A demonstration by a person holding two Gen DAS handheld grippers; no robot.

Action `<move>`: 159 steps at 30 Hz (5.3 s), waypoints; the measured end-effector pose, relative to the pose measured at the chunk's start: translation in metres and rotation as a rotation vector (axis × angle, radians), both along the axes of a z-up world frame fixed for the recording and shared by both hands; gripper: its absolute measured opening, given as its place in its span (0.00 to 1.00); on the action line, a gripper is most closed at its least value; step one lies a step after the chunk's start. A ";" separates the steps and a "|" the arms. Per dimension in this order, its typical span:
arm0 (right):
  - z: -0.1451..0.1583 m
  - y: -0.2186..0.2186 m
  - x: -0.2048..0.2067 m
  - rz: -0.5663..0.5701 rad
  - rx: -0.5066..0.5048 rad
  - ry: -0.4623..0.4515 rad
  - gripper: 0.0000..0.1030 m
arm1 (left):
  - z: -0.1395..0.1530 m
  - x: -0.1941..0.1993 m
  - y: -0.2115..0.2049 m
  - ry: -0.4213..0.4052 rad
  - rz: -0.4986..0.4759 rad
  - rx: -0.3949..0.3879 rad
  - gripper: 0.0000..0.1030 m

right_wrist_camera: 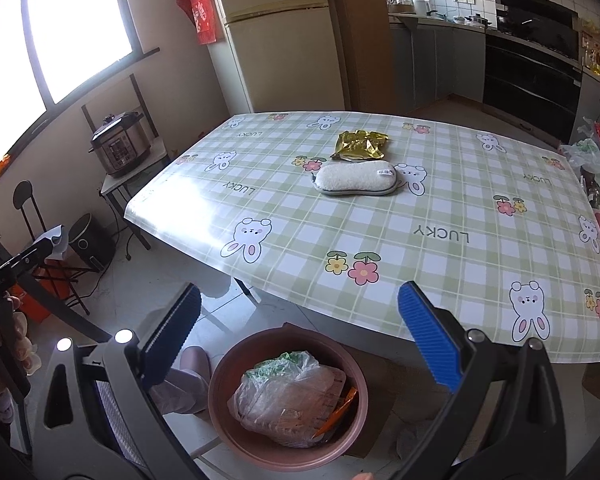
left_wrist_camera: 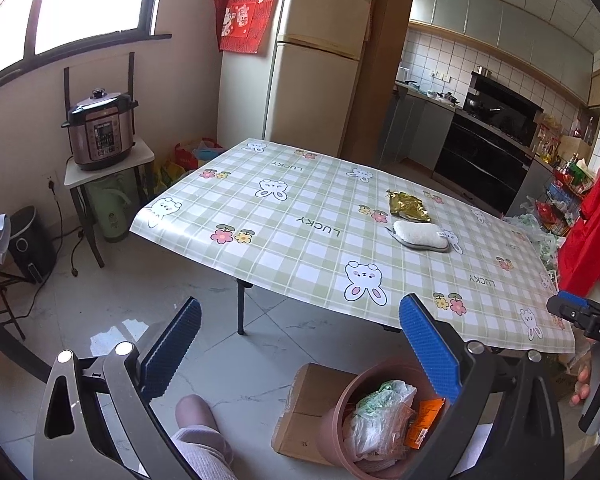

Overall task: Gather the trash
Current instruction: 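Reach both grippers toward the white sponge and gold foil wrapper, then grasp the white sponge with the left gripper while the right grasps the gold foil, then carry the gold foil over the bin and open the right gripper while the left holds the sponge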

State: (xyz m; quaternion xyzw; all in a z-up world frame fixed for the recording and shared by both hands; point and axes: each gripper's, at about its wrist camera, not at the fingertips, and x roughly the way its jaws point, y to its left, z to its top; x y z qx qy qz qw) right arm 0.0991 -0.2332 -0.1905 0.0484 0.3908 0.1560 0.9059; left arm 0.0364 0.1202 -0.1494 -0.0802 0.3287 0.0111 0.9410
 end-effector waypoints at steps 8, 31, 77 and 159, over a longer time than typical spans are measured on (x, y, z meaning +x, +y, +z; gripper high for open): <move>-0.014 -0.010 0.045 -0.016 -0.032 0.039 0.95 | -0.012 0.045 -0.006 0.041 -0.024 0.026 0.94; -0.063 -0.084 0.243 -0.085 -0.014 0.125 0.95 | -0.123 0.346 -0.220 0.047 -0.822 0.256 0.94; -0.156 -0.018 0.451 -0.023 0.099 0.286 0.28 | -0.136 0.335 -0.099 0.114 -0.449 0.031 0.81; -0.057 0.041 -0.080 0.281 -0.036 0.109 0.37 | 0.007 -0.038 -0.045 -0.096 -0.248 -0.168 0.82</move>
